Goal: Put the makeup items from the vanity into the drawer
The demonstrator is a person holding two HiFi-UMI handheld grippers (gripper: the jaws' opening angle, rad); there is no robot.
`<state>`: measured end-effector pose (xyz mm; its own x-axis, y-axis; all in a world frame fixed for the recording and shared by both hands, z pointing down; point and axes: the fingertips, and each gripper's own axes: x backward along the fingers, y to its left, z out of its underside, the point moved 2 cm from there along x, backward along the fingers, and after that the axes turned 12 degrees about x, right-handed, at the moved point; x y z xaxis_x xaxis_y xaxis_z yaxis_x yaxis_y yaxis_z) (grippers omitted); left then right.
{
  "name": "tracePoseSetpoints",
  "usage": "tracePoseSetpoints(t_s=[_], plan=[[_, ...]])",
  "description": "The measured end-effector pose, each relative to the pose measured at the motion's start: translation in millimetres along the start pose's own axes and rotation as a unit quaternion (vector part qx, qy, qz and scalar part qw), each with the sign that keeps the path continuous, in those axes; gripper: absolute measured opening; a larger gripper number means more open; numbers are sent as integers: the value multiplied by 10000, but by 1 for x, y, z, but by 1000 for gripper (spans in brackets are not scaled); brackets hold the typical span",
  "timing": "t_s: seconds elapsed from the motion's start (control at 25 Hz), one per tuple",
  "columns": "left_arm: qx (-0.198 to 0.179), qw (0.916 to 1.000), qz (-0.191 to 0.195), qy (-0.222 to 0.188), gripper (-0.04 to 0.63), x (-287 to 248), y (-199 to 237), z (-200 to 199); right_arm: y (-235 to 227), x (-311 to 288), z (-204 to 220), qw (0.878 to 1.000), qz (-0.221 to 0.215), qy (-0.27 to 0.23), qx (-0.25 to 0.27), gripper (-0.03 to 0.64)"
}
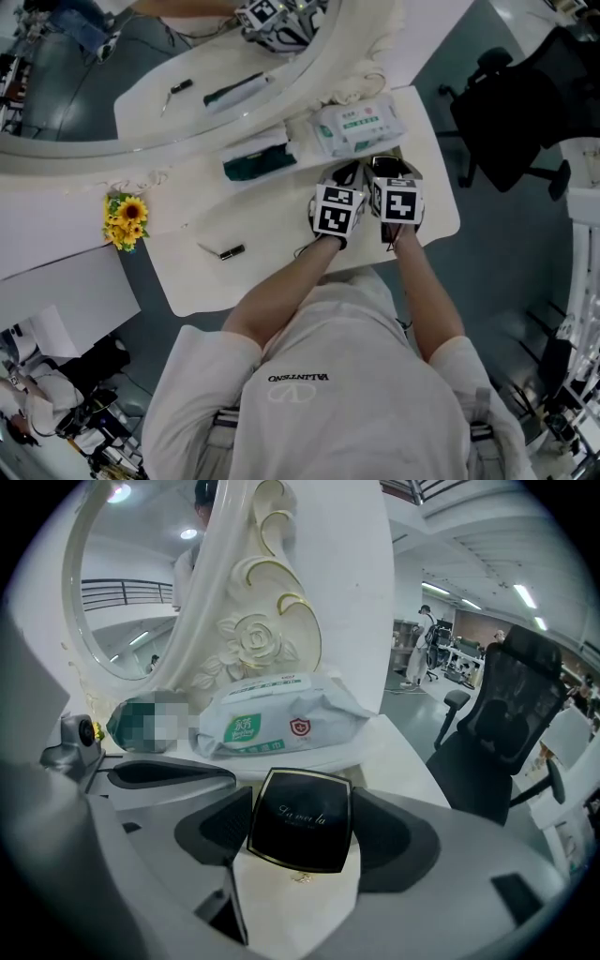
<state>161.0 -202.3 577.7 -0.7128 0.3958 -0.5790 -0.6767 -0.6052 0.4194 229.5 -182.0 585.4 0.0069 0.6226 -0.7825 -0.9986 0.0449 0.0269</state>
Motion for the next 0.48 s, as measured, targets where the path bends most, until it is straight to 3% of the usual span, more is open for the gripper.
tracePoseSetpoints(t_s=[0.48], plan=[[14,10000,-10,-8,0,2,2,0,5,-6,5,9998,-62,85,137,345]])
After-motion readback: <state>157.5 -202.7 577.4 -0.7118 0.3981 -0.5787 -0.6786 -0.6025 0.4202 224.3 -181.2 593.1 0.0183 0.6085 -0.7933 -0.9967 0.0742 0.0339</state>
